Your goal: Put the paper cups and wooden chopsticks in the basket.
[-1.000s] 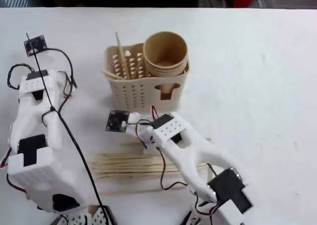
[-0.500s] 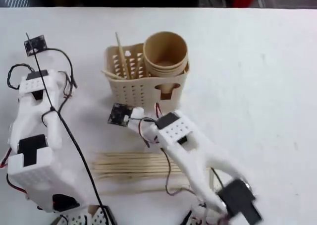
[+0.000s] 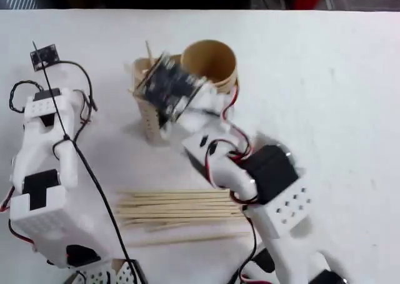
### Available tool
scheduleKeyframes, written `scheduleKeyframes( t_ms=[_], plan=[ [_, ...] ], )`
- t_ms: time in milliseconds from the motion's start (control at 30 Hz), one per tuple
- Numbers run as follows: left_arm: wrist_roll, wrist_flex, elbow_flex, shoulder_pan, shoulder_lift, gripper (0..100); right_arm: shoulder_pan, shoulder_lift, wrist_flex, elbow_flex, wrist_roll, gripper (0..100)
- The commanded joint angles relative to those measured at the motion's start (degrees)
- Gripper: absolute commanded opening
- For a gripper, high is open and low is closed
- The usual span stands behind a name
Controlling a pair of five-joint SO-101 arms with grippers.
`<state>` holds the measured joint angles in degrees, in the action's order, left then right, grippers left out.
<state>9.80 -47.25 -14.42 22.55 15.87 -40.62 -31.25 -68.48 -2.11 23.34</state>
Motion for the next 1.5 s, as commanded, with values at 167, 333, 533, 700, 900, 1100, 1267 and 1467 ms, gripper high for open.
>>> scheduleKeyframes(
  t_ms=[167, 333, 533, 700, 900, 1100, 1267, 1467],
  plan=[
    [0.18, 0.88, 0.44, 0.31, -0.4, 18, -0.57, 16.04, 18.77, -24.62, -6.68, 1.6],
    [0.18, 0.88, 0.44, 0.22, -0.4, 18, 1.54, 21.85, 22.73, -25.32, -13.89, 1.6],
    [0.18, 0.88, 0.53, 0.22, -0.4, 18, 4.97, 25.19, 24.22, -18.73, -14.59, 1.7],
    [0.18, 0.7, 0.53, 0.22, -0.4, 18, 4.79, 21.76, 28.18, -7.56, -14.51, 1.7],
    [0.18, 0.7, 0.18, 0.48, -0.48, 18, 4.79, 14.64, 39.87, 11.96, -14.59, 1.7],
    [0.18, 0.79, 0.18, 0.31, -0.48, 18, 5.76, 11.03, 44.62, 23.74, -14.59, 1.7],
    [0.18, 0.79, 0.09, 0.22, -0.48, 18, 5.85, 10.42, 46.73, 28.13, -14.59, 1.9],
    [0.18, 0.7, 0.09, 0.22, -0.48, 18, 5.93, 9.89, 39.6, 26.81, -14.15, 18.5]
  ],
)
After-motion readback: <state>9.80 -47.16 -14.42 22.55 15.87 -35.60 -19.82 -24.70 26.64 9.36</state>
